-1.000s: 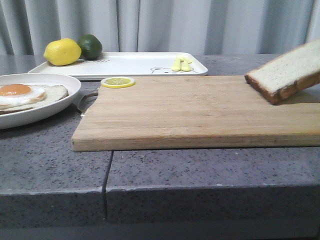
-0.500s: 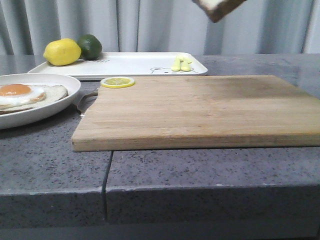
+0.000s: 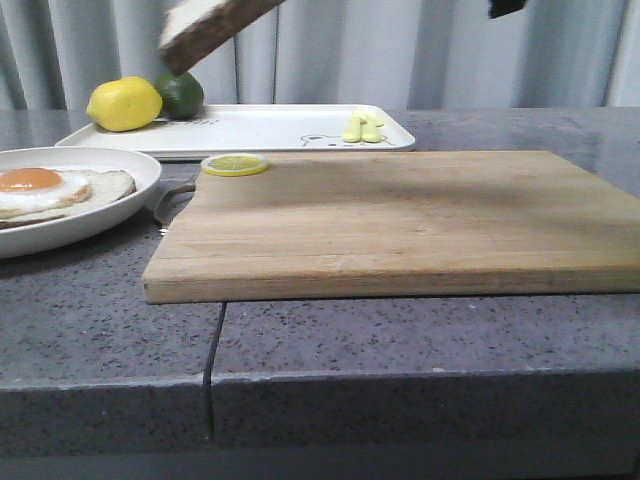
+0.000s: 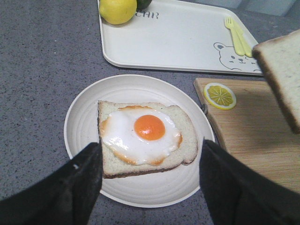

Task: Place bread and move sandwich to tray
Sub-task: 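Carry the bread over the egg toast and lower it on top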

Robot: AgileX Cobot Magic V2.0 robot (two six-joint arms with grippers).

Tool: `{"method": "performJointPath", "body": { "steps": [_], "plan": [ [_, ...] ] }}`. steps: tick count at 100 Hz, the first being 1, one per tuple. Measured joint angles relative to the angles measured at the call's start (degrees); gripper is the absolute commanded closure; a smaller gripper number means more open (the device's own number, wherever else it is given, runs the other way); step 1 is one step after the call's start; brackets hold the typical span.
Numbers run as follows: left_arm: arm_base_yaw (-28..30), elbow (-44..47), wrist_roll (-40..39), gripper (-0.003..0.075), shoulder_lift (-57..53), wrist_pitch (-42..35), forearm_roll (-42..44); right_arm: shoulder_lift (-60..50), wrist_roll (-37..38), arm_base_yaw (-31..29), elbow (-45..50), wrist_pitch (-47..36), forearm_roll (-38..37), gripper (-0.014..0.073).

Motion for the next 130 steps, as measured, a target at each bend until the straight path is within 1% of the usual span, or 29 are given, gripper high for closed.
{"method": "performJointPath", "body": {
  "steps": [22, 59, 78, 97, 123, 130],
  "plan": [
    [0.0, 0.0, 0.0, 0.0299, 0.0, 0.0, 0.0, 8.48, 0.0, 6.85, -7.08, -2.5, 3.03, 0.0651],
    [0.0, 0.0, 0.0, 0.03, 0.0, 0.0, 0.0, 20.79, 0.0, 13.39, -16.85, -4.25, 7.5, 0.0651],
    [0.0, 0.0, 0.0, 0.0299, 0.0, 0.0, 0.0, 25.28, 0.0, 14.93, -20.28, -4.86, 8.89, 0.0651],
    [0.0, 0.0, 0.0, 0.0299, 0.0, 0.0, 0.0, 28.31, 0.0, 15.09, -21.2, -5.09, 9.82, 0.0651],
    [0.0, 0.0, 0.0, 0.0299, 0.0, 0.0, 0.0, 29.46, 0.05, 15.09, -21.2, -5.85, 10.13, 0.0646],
    [0.0, 0.0, 0.0, 0.0299, 0.0, 0.0, 0.0, 29.46, 0.05, 15.09, -21.2, -6.39, 10.13, 0.0624]
  ]
}}
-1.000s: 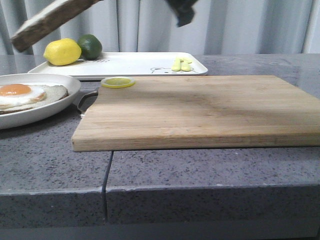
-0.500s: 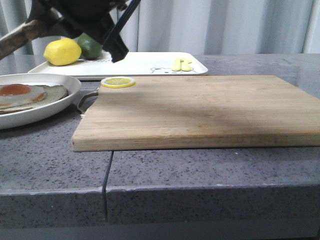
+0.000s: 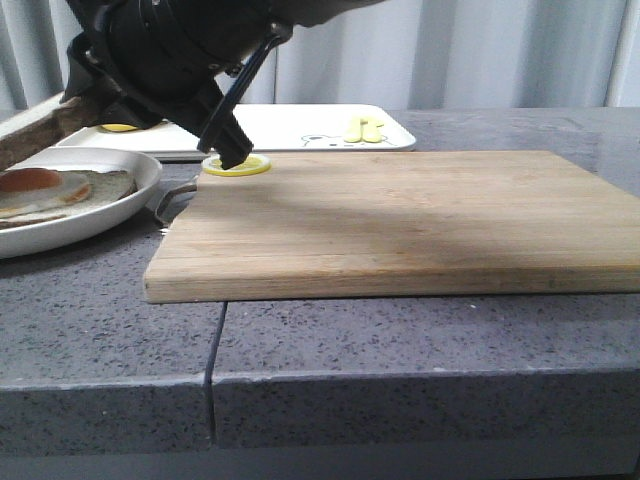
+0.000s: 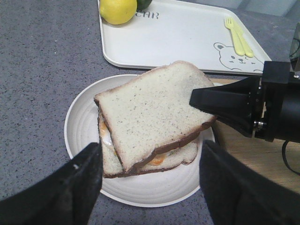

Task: Place bread and move sandwich to tray
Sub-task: 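Carry the bread over the egg toast and lower it on top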

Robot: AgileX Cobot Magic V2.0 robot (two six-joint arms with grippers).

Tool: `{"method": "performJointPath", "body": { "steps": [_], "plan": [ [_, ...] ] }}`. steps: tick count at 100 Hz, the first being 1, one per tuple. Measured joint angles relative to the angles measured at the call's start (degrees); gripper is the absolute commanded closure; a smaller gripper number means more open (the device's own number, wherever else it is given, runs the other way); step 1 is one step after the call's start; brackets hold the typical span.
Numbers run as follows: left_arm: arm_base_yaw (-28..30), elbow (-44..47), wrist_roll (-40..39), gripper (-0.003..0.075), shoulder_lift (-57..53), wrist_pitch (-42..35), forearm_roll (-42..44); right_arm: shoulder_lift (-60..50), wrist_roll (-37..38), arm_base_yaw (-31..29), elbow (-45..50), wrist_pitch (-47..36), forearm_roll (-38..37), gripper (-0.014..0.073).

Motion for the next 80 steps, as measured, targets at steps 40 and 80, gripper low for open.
{"method": "performJointPath", "body": {
  "steps": [40, 80],
  "plan": [
    [0.0, 0.0, 0.0, 0.0299, 0.0, 0.0, 0.0, 0.09, 0.09, 0.0, 1.14, -0.48, -1.43, 0.0205],
    [0.0, 0.0, 0.0, 0.0299, 0.0, 0.0, 0.0, 0.09, 0.09, 0.0, 1.14, -1.69, -6.42, 0.0199]
  ]
}}
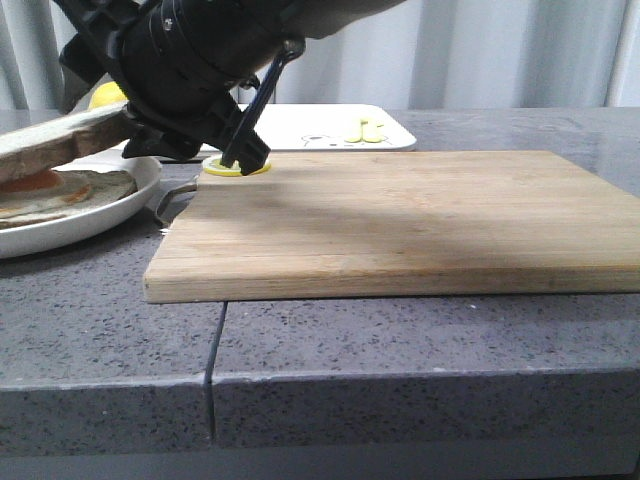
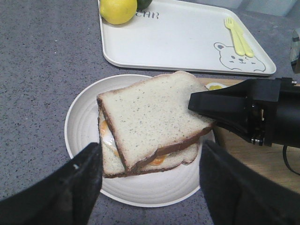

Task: Place bread and move sandwich to tray
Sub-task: 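Carry the bread over the egg toast and lower it on top, then open the right gripper and withdraw it from the sandwich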

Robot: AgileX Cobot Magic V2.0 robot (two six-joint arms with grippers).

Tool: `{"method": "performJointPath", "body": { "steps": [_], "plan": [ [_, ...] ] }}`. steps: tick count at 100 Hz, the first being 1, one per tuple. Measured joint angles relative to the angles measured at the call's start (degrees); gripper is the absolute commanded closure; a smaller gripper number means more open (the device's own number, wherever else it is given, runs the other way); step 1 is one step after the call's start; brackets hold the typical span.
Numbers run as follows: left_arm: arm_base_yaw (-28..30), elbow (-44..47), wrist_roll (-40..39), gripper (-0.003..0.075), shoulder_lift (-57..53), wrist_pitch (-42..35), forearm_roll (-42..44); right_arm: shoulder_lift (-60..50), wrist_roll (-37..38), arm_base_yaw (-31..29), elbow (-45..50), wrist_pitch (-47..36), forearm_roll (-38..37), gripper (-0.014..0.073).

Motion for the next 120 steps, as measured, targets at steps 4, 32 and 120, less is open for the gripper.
{"method": "performJointPath", "body": {
  "steps": [4, 32, 120],
  "plan": [
    [0.0, 0.0, 0.0, 0.03, 0.0, 0.0, 0.0, 0.0, 0.0, 0.0, 0.0, -0.15, -0.62, 0.0199],
    [0.0, 0.0, 0.0, 0.0299, 0.0, 0.0, 0.0, 0.0, 0.0, 0.0, 0.0, -0.88, -5.06, 0.0196],
    [0.0, 0.0, 0.0, 0.0299, 0.0, 0.0, 0.0, -9.55, 0.0, -4.45, 0.52, -2.65, -20.28, 0.002]
  ]
}}
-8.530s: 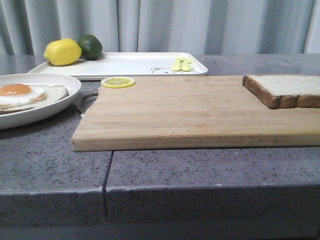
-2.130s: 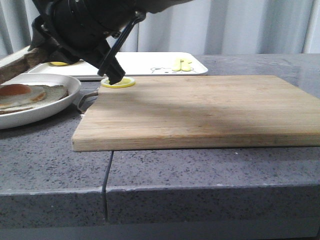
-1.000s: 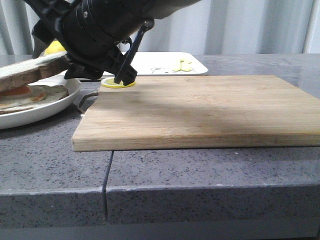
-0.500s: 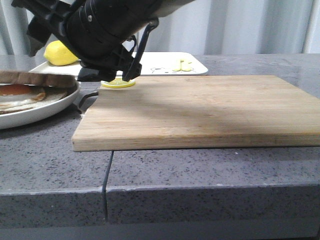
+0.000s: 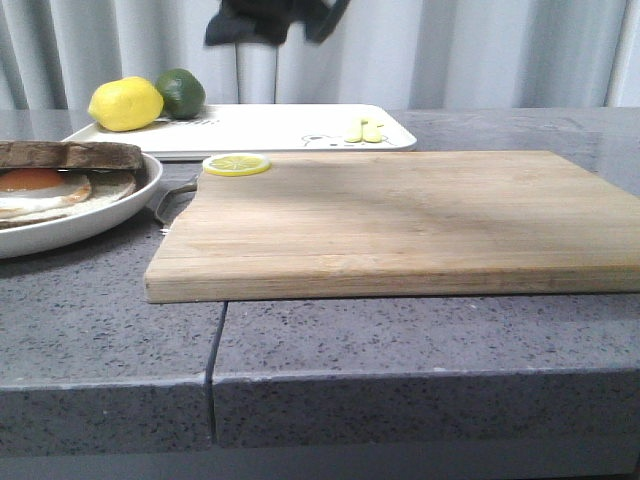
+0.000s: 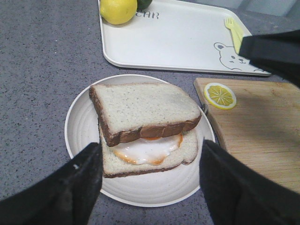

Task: Place bread and move sandwich to tray
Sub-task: 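Open the right gripper and withdraw it from the sandwich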

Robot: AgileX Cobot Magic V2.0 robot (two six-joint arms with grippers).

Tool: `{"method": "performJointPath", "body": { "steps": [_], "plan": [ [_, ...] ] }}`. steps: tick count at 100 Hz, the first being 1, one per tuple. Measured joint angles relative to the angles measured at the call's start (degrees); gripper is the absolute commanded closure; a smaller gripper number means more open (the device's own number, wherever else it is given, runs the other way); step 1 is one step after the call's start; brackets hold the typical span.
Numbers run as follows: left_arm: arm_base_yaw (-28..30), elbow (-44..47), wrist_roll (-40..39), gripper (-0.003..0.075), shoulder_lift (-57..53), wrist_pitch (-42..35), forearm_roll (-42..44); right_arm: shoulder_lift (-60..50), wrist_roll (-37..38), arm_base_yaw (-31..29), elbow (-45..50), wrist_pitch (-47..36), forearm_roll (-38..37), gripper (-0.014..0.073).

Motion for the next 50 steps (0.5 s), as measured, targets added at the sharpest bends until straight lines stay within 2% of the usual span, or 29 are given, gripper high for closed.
{"method": "performJointPath", "body": {
  "steps": [27, 50],
  "plan": [
    [0.0, 0.0, 0.0, 0.03, 0.0, 0.0, 0.0, -11.51, 1.02, -6.46, 6.71, 1.63, -11.1, 0.002],
    [0.0, 0.0, 0.0, 0.0299, 0.0, 0.0, 0.0, -25.29, 12.58, -15.84, 16.31, 5.1, -29.18, 0.002]
  ]
}}
